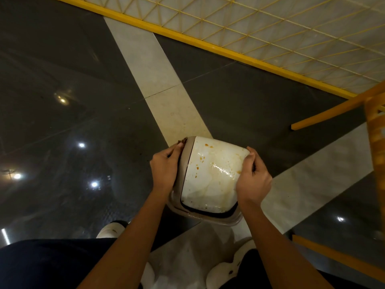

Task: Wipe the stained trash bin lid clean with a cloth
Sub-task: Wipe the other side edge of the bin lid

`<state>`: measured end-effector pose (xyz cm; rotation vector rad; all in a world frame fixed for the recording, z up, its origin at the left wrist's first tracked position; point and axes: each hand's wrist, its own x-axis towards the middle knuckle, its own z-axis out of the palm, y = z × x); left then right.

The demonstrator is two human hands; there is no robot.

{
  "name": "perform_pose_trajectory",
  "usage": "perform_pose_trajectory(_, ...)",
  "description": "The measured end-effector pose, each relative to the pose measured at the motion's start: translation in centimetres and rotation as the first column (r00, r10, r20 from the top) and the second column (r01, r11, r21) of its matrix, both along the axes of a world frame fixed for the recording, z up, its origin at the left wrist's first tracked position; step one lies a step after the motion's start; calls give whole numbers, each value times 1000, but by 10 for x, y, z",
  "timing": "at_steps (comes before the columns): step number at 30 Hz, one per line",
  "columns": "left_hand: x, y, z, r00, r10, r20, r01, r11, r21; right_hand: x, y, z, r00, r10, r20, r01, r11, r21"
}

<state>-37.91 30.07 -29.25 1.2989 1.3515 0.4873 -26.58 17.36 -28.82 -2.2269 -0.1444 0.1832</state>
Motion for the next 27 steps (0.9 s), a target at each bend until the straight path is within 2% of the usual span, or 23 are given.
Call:
perform_pose_trajectory(4,-12,-10,3,999,11,36,-12,1000,6,0,0,-1,1000,-12,4,12,1000,11)
perform_pose_trajectory(9,-15,-9,0,997,-15,-81,17,999,30,0,0,0,1000,-20,-7,20,1000,10)
perform_pose_trajectory(16,-19,-30,18,997,74,-1,-73,992,105,0,-1,-1,999,-32,-23,32,999,4)
perform_pose_trajectory(18,-23,-32,12,995,100,-23,-98,992,79,0,0,0,999,-34,-40,34,999,2)
perform_pose_trajectory(21,-14,-19,10,996,55,-72,-51,998,45,2,0,0,998,-42,-45,42,999,-7)
perform_pose_trajectory(27,-20,-39,16,992,117,-48,-109,982,158,1,-1,-1,1000,-25,-11,26,1000,7)
